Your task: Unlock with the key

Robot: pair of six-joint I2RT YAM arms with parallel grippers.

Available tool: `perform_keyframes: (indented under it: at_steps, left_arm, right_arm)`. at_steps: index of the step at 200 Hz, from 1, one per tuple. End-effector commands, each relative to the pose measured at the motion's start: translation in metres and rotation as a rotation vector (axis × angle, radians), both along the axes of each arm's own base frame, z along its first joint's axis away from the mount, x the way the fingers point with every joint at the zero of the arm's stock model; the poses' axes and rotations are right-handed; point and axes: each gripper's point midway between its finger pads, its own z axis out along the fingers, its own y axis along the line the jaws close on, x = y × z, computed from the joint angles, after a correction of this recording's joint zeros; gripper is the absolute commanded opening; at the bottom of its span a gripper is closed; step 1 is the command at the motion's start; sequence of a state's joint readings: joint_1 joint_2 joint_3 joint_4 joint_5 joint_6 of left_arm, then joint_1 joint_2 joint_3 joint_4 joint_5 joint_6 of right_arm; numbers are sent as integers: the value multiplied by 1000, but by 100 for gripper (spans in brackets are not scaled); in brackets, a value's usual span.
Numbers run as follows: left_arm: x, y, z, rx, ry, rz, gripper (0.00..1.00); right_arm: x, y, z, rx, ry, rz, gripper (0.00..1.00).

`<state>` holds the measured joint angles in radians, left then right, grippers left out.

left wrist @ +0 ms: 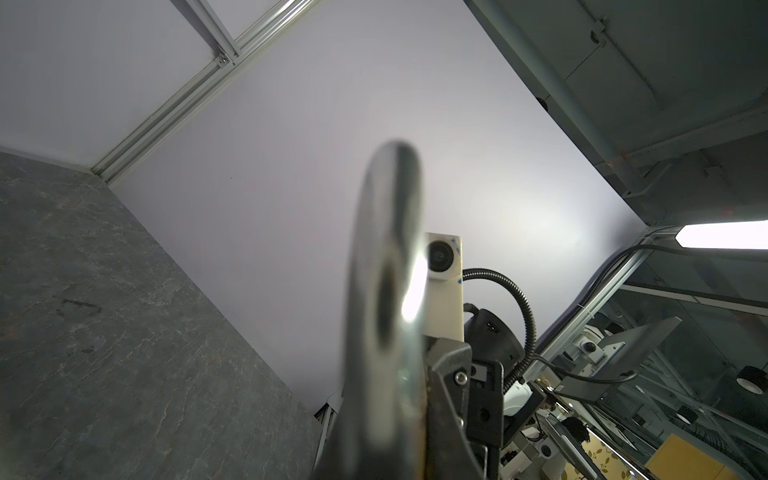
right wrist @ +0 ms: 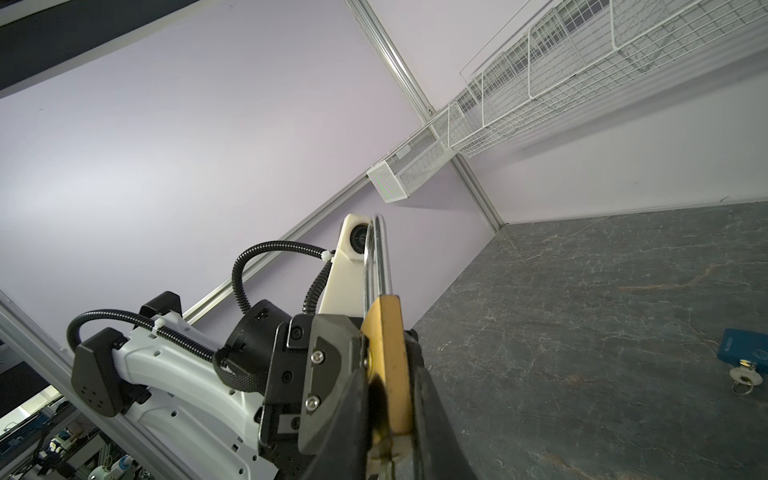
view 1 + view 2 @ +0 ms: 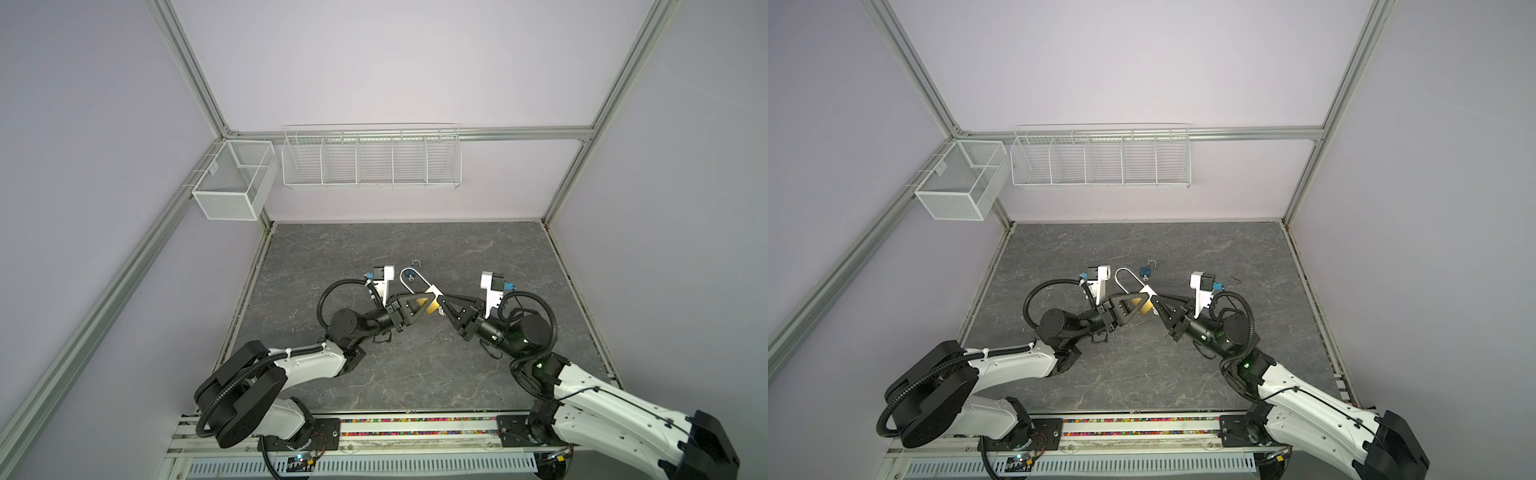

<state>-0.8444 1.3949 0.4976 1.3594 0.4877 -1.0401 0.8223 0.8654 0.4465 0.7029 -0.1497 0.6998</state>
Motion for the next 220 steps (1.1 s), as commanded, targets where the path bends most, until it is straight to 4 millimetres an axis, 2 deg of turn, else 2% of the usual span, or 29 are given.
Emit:
perform_keyframes:
  at_steps: [1, 13, 75, 96, 122, 177, 194, 220]
  left_arm:
    - [-22, 5, 43, -87, -150, -48, 0]
    - [-26, 6, 44, -88, -152, -67, 0]
    - [-50, 8, 59, -90, -220, -186, 0]
    - [-48, 10, 58, -84, -213, -192, 0]
    - [-48, 12, 62, -91, -217, -189, 0]
    - [-47, 7, 55, -71, -207, -212, 0]
    - [-48, 6, 54, -67, -208, -218, 0]
    - [-42, 2, 47, -54, -189, -212, 0]
  right_arm:
    - [-13, 16, -15, -56, 18, 110, 9]
    - [-17, 19, -13, -55, 9, 142, 17]
    - [-38, 20, 2, -29, -60, 263, 22]
    - [-41, 20, 4, -38, -73, 273, 30]
    - [-40, 18, 6, -35, -75, 262, 15]
    - [-40, 22, 13, -41, -88, 289, 17]
    - [-41, 24, 13, -42, -90, 299, 7]
    - [-39, 24, 14, -39, -89, 295, 6]
